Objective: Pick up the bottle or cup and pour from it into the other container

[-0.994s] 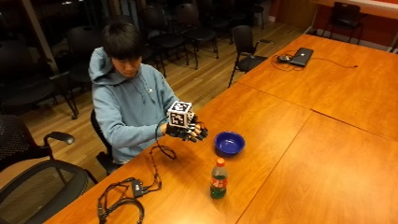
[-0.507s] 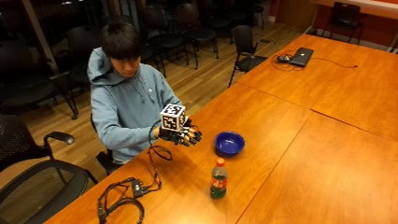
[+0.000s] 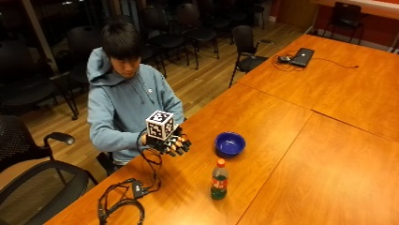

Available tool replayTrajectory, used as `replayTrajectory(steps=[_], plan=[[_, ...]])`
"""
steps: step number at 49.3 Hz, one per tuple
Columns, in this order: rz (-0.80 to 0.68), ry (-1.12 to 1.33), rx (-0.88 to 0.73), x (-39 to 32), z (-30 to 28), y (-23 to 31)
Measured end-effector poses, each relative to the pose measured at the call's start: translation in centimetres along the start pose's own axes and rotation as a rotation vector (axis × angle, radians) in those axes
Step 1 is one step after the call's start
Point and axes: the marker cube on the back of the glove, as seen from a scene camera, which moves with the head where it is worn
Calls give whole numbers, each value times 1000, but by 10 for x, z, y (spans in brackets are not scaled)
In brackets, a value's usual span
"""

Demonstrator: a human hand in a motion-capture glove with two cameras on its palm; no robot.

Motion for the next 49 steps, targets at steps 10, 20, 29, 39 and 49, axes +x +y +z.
replayTrajectory(steps=[10,20,29,39,49], plan=[[52,-33,42,26,2,5],[60,-120,163,54,0,-2],[53,-222,269,76,-1,-7],[83,-395,317,88,10,-10],[128,-581,392,106,19,-32]])
